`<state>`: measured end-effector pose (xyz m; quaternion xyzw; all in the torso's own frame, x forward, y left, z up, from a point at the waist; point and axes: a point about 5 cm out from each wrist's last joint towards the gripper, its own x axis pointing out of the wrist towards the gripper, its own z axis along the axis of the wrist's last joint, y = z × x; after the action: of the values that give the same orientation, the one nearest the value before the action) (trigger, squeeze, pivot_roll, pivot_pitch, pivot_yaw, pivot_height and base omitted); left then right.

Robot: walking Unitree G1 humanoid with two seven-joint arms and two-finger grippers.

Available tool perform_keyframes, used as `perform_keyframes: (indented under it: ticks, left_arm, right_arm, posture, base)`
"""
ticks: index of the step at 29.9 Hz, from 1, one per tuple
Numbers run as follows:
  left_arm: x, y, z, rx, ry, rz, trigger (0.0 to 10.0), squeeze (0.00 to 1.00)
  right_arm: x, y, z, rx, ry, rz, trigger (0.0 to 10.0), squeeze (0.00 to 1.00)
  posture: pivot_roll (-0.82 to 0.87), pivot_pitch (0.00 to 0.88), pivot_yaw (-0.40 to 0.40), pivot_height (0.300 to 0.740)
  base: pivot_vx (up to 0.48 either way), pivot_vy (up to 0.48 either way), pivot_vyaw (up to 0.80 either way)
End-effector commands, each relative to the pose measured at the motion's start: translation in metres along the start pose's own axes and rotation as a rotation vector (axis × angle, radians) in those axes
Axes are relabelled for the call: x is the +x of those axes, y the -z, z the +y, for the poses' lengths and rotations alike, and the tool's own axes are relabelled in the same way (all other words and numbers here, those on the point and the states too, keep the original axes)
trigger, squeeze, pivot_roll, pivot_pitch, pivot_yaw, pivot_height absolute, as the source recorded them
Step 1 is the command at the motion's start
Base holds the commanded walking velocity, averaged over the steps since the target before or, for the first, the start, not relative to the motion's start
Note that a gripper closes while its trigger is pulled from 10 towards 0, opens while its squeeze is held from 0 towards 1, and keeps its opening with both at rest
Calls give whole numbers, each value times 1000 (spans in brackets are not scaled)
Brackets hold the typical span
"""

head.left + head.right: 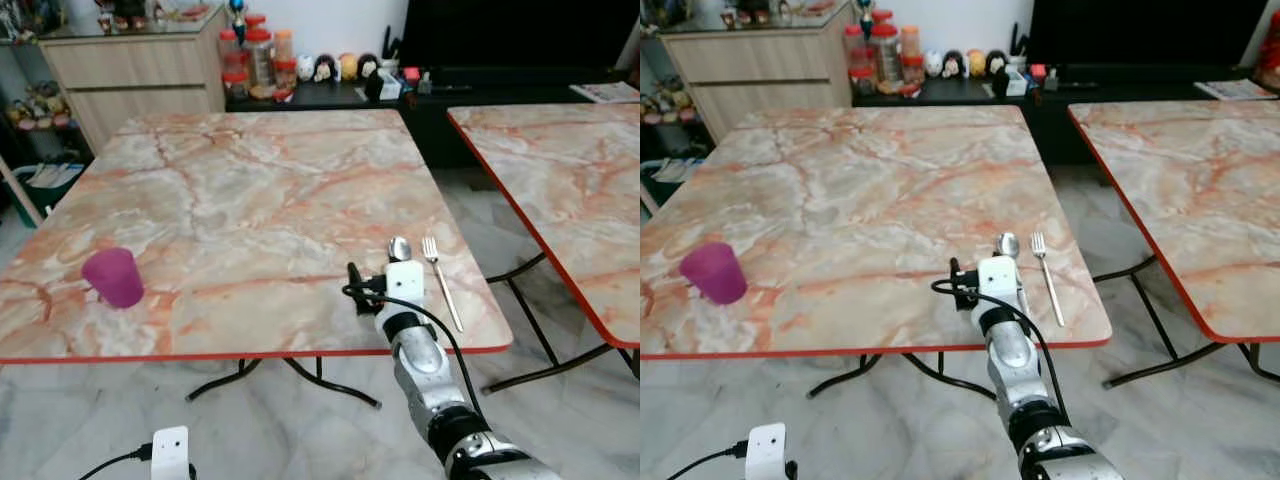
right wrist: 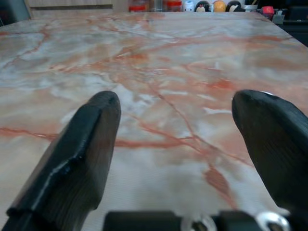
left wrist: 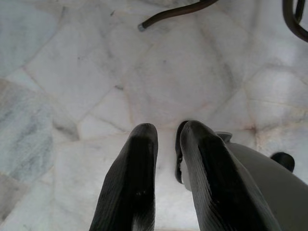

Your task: Setting the table

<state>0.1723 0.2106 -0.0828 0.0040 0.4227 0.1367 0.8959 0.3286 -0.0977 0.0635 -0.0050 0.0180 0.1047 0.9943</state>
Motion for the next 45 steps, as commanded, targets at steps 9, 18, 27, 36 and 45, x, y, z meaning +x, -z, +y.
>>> perform_keyframes:
  ticks: [9,18,27,36,45]
  left_arm:
    - [0,0,3,-4,-5,11,10000,0]
    - [0,2,3,-4,-3,15,10000,0]
    - [0,3,2,-2,7,20,10000,0]
    - [0,3,1,7,21,22,10000,0]
    - [0,3,1,4,21,21,10000,0]
  right_arm:
    - [5,-7,-1,-5,3,-12,10000,0]
    - [8,-11,-4,8,21,-14,10000,0]
    - [13,-16,-26,-36,105,15,10000,0]
    - [9,-13,-58,-72,214,79,10000,0]
    - [-5,-3,-78,-87,243,116,10000,0]
  posture:
    - [6,0,-9,709]
    - [10,0,-8,709]
    - [11,0,-10,709]
    - [7,0,-10,709]
    - [-7,0,-7,709]
  base:
    - [0,-58,0]
    - [0,0,0]
    - [0,0,0]
    - [0,0,0]
    - [0,0,0]
